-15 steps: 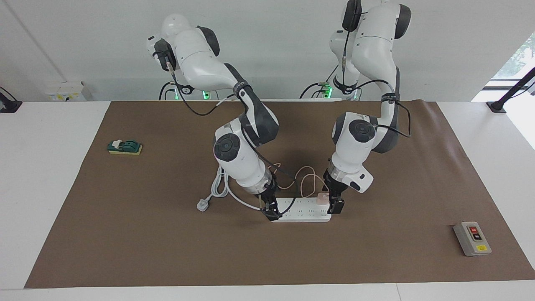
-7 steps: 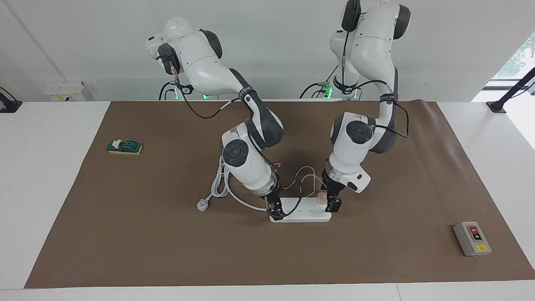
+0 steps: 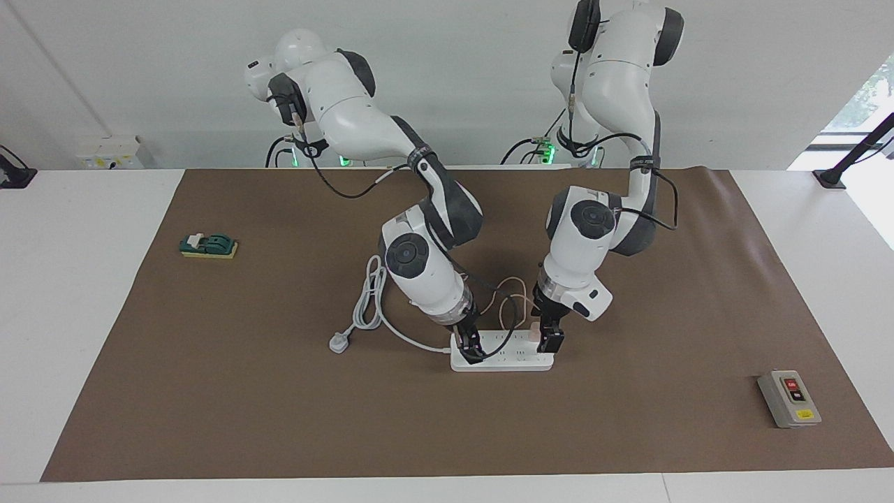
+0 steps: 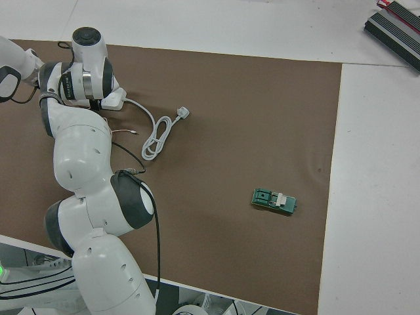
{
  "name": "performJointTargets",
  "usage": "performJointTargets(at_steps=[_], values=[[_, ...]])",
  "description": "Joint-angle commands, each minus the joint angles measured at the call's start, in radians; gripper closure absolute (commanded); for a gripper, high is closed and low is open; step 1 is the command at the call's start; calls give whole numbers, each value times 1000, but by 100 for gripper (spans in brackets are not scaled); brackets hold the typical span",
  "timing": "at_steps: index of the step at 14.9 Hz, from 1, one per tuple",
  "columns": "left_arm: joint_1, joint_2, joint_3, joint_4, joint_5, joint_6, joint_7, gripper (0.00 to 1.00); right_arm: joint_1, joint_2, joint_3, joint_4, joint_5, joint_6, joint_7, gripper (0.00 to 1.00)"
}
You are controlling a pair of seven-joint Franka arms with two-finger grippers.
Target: Unplug charger and place it aside
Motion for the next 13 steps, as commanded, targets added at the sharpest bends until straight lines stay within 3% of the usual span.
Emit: performJointTargets(at_steps=[1, 13], values=[[-13, 4, 14, -3, -7, 8, -10, 10, -5, 1, 1, -25, 15, 44, -33, 0], [-15, 4, 14, -6, -5, 23, -12, 10, -4, 18, 1, -30, 13, 96, -35, 0]])
